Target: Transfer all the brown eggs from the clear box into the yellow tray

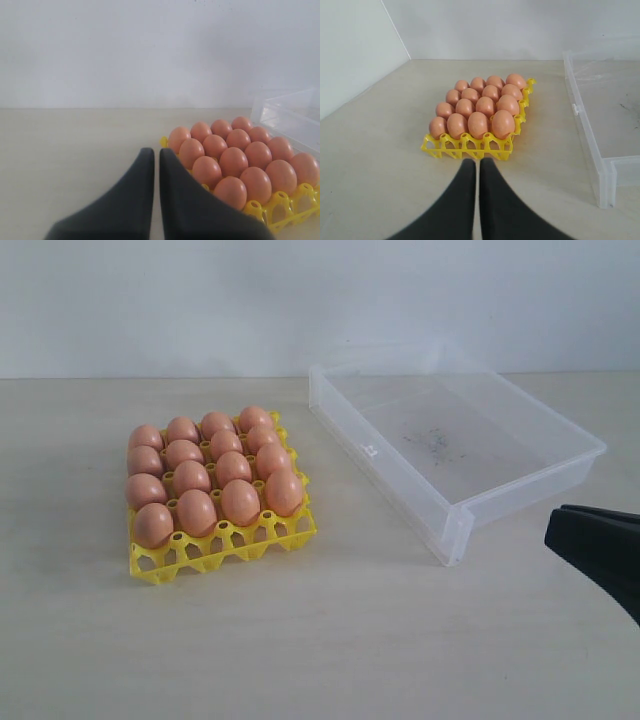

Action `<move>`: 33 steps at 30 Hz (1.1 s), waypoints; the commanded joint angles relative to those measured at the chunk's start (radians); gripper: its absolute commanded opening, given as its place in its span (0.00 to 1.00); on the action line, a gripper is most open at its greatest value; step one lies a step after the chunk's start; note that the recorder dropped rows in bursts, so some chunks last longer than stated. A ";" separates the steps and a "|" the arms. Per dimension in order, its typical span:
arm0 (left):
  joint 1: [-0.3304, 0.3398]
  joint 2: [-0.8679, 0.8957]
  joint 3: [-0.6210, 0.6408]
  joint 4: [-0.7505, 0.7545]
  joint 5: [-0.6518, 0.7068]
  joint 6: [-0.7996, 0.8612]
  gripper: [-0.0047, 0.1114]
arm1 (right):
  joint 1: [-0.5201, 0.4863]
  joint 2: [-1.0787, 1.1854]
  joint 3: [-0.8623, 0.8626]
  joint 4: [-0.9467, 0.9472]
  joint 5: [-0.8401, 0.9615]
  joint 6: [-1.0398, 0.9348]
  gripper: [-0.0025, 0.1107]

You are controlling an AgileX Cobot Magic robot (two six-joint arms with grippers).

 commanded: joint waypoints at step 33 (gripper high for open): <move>-0.005 0.003 0.004 -0.005 -0.012 0.005 0.07 | -0.001 -0.006 0.004 -0.003 -0.015 -0.007 0.02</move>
